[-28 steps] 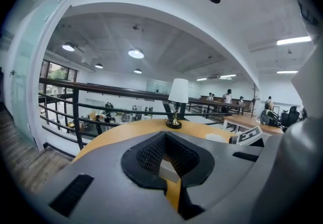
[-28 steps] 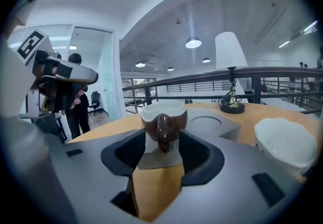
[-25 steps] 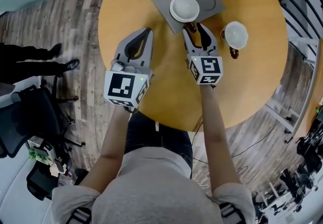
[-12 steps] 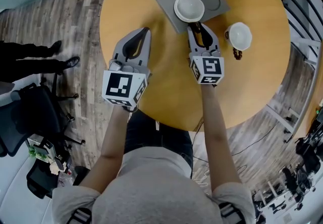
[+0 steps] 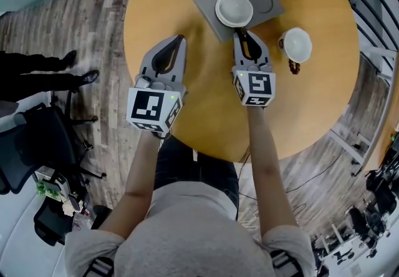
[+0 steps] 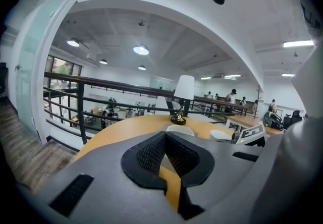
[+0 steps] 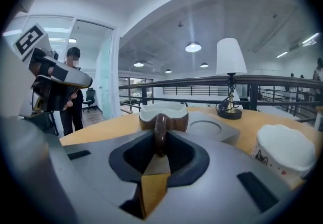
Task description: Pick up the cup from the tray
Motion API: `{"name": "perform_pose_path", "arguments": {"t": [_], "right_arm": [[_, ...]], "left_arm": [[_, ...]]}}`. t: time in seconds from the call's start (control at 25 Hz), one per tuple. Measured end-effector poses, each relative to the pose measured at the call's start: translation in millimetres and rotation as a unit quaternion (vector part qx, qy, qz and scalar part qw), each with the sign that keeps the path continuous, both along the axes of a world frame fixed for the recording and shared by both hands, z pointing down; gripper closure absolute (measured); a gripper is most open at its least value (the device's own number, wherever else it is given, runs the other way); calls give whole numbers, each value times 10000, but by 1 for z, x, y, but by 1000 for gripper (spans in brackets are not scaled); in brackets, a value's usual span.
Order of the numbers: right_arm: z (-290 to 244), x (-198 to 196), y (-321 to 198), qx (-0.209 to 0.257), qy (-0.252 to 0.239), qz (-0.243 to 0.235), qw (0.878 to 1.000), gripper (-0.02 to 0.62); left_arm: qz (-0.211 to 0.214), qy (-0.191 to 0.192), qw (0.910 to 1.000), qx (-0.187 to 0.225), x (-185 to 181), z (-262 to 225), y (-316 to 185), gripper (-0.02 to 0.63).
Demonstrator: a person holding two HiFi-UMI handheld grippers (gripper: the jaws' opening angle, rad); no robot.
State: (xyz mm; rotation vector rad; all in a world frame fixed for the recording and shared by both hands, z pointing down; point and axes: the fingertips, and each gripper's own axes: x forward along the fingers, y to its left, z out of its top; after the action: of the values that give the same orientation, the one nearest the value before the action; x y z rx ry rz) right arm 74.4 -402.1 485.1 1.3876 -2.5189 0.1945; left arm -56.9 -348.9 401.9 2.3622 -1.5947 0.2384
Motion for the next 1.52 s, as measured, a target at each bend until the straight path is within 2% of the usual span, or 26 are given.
{"name": "perform_pose_path", "arguments": {"t": [0.2,0.76,0.92,1.24,1.52], "right_arm": [[-16,1,-7,-128,-490,87,9987,545],[-38,13,-5,-196,-974,312,9946,548],[-59,27,5,-74,-1225,467,9913,548],[-99,67,45,272,-1341,712,9880,548],[-84,103,77,111,-1293,1077,9857,548]], "left_arm": [[-41,11,10000,-2,-3,0,-2,600],[11,8,10000,91,-1,-8,-6,600],[65,4,9999,128,2,-11,-4,600],[261,127,9994,189,22,-15,-1,599],[615,139,9978,179,53,-15,5,600]]}}
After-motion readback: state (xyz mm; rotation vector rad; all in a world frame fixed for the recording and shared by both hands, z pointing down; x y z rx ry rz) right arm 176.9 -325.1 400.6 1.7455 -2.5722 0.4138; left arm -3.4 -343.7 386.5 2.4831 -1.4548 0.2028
